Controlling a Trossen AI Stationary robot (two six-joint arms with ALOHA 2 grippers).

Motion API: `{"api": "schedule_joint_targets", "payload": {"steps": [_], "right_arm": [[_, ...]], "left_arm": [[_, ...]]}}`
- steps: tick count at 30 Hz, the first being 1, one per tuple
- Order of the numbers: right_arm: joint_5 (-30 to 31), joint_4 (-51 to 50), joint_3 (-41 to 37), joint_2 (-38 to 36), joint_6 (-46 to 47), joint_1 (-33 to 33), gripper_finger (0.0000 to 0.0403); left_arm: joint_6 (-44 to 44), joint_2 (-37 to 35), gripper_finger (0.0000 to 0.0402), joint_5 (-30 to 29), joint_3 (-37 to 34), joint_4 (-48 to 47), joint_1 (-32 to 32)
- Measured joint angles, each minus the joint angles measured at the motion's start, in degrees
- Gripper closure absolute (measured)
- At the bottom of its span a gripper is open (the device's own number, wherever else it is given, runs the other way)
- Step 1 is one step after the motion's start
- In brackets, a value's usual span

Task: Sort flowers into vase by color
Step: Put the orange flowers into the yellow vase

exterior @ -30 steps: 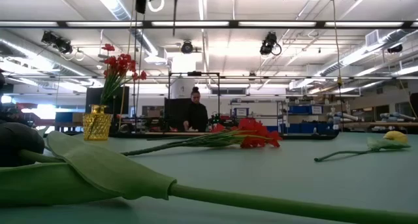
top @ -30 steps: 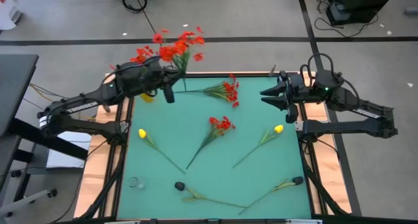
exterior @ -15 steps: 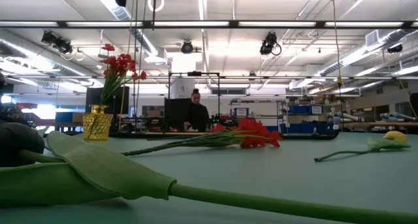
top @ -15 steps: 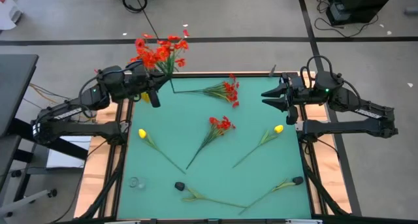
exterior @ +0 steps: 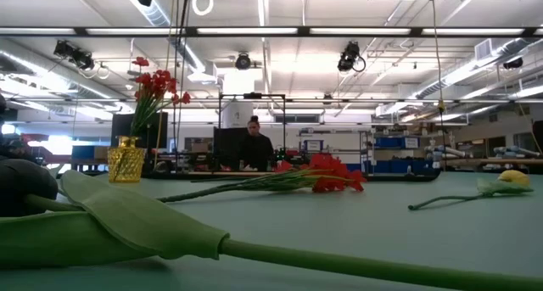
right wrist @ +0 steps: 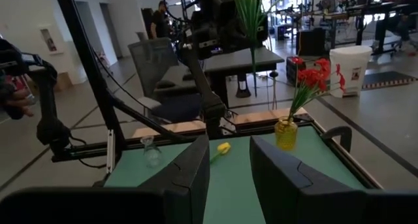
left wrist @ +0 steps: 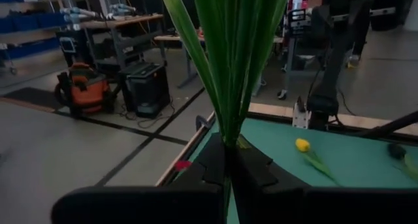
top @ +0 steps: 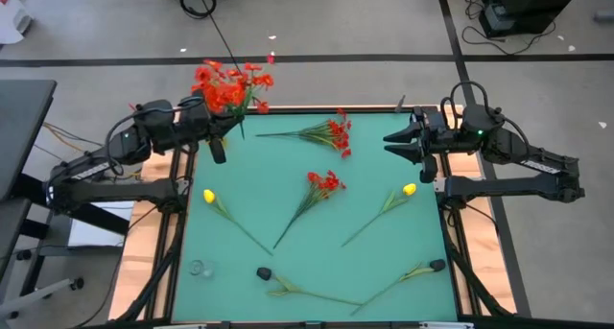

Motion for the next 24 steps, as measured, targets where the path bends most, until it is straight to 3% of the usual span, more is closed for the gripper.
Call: {"api": "schedule_joint_targets", "payload": {"steps": [6,14,21,24], "right_arm": [[0.0,0.42,0.0,0.0,0.02,0.0,0.0284],[0.0,0.42,0.0,0.0,0.02,0.0,0.0284],[0.0,0.59,0.0,-0.01,0.03,0.0,0.0284],[0.0,0.6,0.0,0.0,0.04,0.0,0.0284]], "left_arm": [[1.02,-3.7,0.0391,-1.13,-4.07,-0.77,2.47],[-5.33,-14.04,0.0391,-2.55,-21.97,5.67,4.98],[-5.11,-21.2,0.0386,-17.66,-25.68,4.47,8.97],[-4.09,-21.81,0.0385,-20.88,-25.7,4.75,11.86]]}}
